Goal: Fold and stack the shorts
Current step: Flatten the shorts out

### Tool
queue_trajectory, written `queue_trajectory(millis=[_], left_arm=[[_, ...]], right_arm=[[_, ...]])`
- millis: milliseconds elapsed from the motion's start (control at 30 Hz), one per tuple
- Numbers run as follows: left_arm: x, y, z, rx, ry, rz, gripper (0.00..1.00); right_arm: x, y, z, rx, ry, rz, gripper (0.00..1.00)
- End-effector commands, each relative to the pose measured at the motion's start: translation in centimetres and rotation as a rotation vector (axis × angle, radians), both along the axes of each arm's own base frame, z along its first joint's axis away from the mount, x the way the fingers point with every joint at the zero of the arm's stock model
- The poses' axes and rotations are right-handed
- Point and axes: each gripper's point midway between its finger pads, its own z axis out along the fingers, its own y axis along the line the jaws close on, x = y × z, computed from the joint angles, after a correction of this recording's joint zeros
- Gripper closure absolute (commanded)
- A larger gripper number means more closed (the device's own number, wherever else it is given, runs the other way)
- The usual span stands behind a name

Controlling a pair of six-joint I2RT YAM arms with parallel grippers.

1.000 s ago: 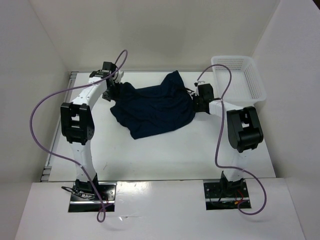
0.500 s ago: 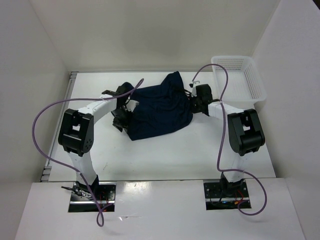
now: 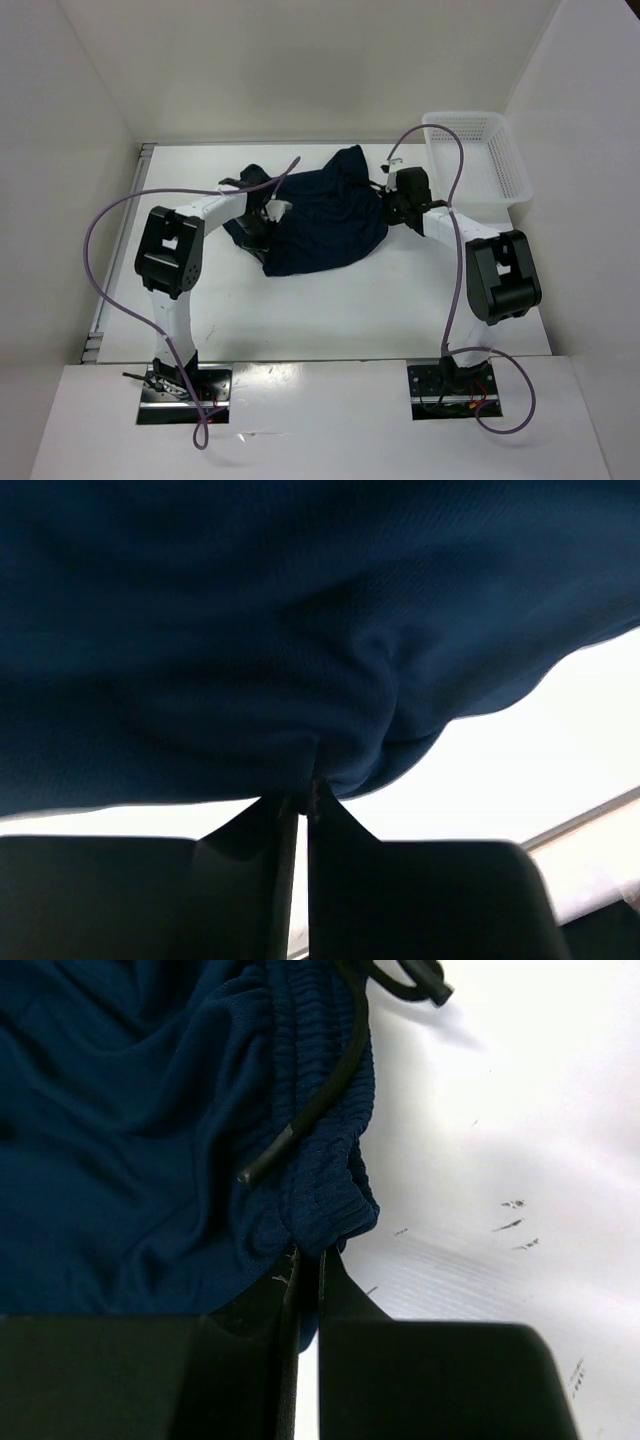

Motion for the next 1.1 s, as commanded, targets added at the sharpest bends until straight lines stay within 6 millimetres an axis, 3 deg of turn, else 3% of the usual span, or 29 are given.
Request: queue_trajectory(millis=[0,100,167,200,233,267,333,367,433,500,567,633,733,800,933,1067], left_arm=[[4.1,0.2,3.9,0.031,-0.146,0.01,0.94],[8.1,1.7,9.1,0.147,-0.331,0.042,0.95],[9.0,0.0,11.5,0.176,-0.426,0.011,0.95],[9.0,-1.1,12.0,0.189,-0.44,-0.014,0.9],[8.5,-2.3,11.5,0.2,-0.428,-0.051,0.81],[6.9,-5.0,9.5,0.209,-0.385,-0.13,0.59],[6.0,-7.4,7.3,0.196,-0.359,-0.19,0.57],[5.5,-9.1,5.2,0.169,-0.331,-0.225,0.55],[5.3,-10.1,3.6,0.159,-0.297,-0.244,0.54],[6.9,-10.9,5.5,0.1,-0.34,-0.224,0.51],[8.2,-11.0,8.9,0.016,-0.399,-0.193,0.46],[9.3,-9.6,12.5,-0.066,-0.445,-0.144,0.45],[9.4,-5.5,14.1,-0.076,-0.451,-0.064,0.44],[9.2,-3.1,14.2,-0.099,-0.43,-0.013,0.49],[6.7,0.0,9.7,-0.102,-0.259,0.05,0.61],[6.5,0.6,4.5,-0.047,-0.168,0.057,0.61]], right_arm=[[0.0,0.3,2.9,0.013,-0.086,0.041,1.0],[-0.9,0.2,3.0,0.012,-0.089,0.054,1.0],[-1.3,0.1,2.8,0.011,-0.084,0.054,1.0],[-1.3,0.1,2.8,0.011,-0.084,0.054,1.0],[-1.7,0.0,2.6,0.01,-0.078,0.054,1.0],[-1.9,-0.1,2.2,0.002,-0.078,0.06,1.0],[-2.1,-0.2,1.9,-0.006,-0.071,0.066,1.0],[-2.1,-0.2,1.8,-0.006,-0.071,0.066,1.0],[-2.1,-0.2,2.2,-0.013,-0.083,0.074,1.0],[-1.9,-0.4,2.4,-0.025,-0.096,0.071,1.0],[-2.1,-0.6,2.4,-0.03,-0.097,0.064,1.0],[-2.3,-0.7,2.4,-0.031,-0.097,0.064,1.0],[-2.4,-0.7,2.1,-0.031,-0.096,0.064,1.0],[-2.6,-0.8,1.8,-0.031,-0.094,0.064,1.0],[-2.6,-0.8,1.4,-0.033,-0.085,0.064,1.0],[-2.2,-0.5,1.5,-0.032,-0.094,0.077,1.0]])
